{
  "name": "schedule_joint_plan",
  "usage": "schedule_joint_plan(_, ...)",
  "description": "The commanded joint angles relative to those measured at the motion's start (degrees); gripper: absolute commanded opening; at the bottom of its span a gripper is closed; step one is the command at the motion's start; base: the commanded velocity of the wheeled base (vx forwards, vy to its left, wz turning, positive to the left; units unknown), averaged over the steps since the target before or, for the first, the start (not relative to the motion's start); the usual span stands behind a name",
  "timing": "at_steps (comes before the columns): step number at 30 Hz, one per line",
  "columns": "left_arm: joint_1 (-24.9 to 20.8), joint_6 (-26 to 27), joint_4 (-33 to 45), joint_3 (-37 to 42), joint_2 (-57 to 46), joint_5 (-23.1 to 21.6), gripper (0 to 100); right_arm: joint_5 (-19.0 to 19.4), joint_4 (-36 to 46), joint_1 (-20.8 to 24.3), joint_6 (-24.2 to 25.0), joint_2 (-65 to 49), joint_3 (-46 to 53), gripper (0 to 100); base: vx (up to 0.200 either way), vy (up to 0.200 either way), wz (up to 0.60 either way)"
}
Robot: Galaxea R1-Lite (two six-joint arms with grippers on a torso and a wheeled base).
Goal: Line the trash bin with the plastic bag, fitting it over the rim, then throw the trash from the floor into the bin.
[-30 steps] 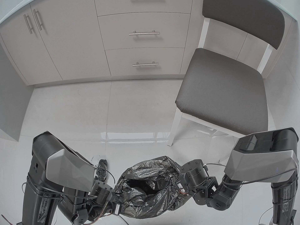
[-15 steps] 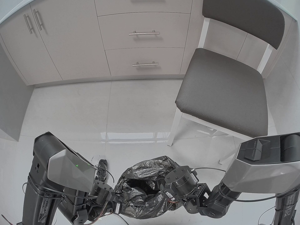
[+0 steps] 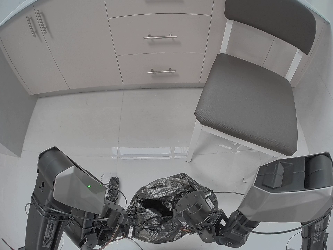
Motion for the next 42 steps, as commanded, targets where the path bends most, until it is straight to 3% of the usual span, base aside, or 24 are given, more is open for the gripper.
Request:
schedule_joint_plan(1,-0.01,-0.01,-0.11,0.01,0.05,-0.05,100,-0.77,0.14,2.27,3.17,2.88,-0.18,100,0.000,0.000,0.00)
schedule_joint_plan(6,-0.01,-0.10,-0.19,0.18,0.05,-0.05,100,-5.69,0.14,2.19,7.04,4.73,-0.79,100,0.000,0.000,0.00)
schedule_joint_plan(16,-0.01,-0.54,-3.97,1.15,1.28,-0.58,100,-10.70,0.14,1.31,8.45,3.32,-2.20,100,0.000,0.000,0.00)
schedule_joint_plan(29,-0.01,-0.54,-3.97,1.15,1.28,-0.84,100,-10.79,2.07,4.91,8.80,-1.16,2.55,100,0.000,0.000,0.00)
schedule_joint_plan(34,-0.01,-0.54,-3.97,1.24,1.28,-0.84,100,-10.79,4.53,5.97,11.70,-0.11,2.55,100,0.000,0.000,0.00)
schedule_joint_plan(42,-0.01,-0.45,-3.97,1.24,1.28,-0.84,100,-10.79,5.41,3.42,12.40,3.58,-2.29,100,0.000,0.000,0.00)
